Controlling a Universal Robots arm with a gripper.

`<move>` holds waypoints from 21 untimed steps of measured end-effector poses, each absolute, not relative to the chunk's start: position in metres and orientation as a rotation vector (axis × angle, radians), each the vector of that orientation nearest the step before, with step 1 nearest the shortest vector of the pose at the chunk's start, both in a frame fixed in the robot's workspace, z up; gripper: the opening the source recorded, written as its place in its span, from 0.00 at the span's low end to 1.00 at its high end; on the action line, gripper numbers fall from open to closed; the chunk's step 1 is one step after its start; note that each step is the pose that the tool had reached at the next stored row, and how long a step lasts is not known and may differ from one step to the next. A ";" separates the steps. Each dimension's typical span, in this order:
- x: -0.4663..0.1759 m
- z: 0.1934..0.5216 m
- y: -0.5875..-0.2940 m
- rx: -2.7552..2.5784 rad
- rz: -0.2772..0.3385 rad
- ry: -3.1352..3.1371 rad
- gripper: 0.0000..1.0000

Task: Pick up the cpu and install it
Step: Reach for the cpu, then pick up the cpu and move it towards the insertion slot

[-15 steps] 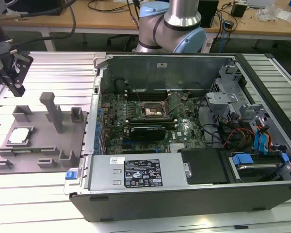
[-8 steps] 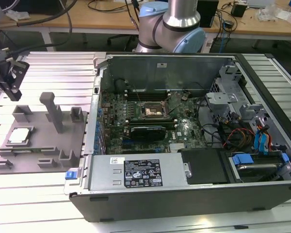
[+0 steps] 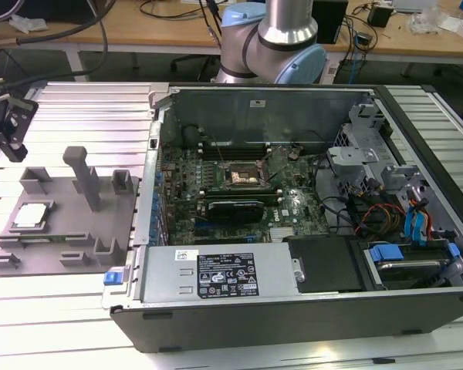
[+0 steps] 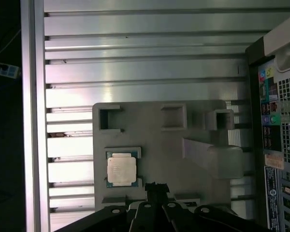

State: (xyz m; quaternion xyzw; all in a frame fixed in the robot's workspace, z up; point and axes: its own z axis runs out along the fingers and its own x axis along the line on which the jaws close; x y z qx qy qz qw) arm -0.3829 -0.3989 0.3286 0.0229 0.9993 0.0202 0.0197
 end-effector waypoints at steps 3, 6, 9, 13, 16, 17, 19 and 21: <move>-0.383 0.328 -0.399 0.071 0.063 3.101 0.11; -0.384 0.327 -0.399 0.071 0.063 3.101 0.11; -0.384 0.327 -0.399 0.071 0.063 3.101 0.11; -0.384 0.327 -0.399 0.071 0.063 3.101 0.11; -0.384 0.327 -0.399 0.071 0.063 3.101 0.11; -0.384 0.326 -0.399 0.071 0.063 3.101 0.11; -0.385 0.323 -0.399 0.072 0.063 3.101 0.11; -0.387 0.321 -0.399 0.071 0.063 3.101 0.11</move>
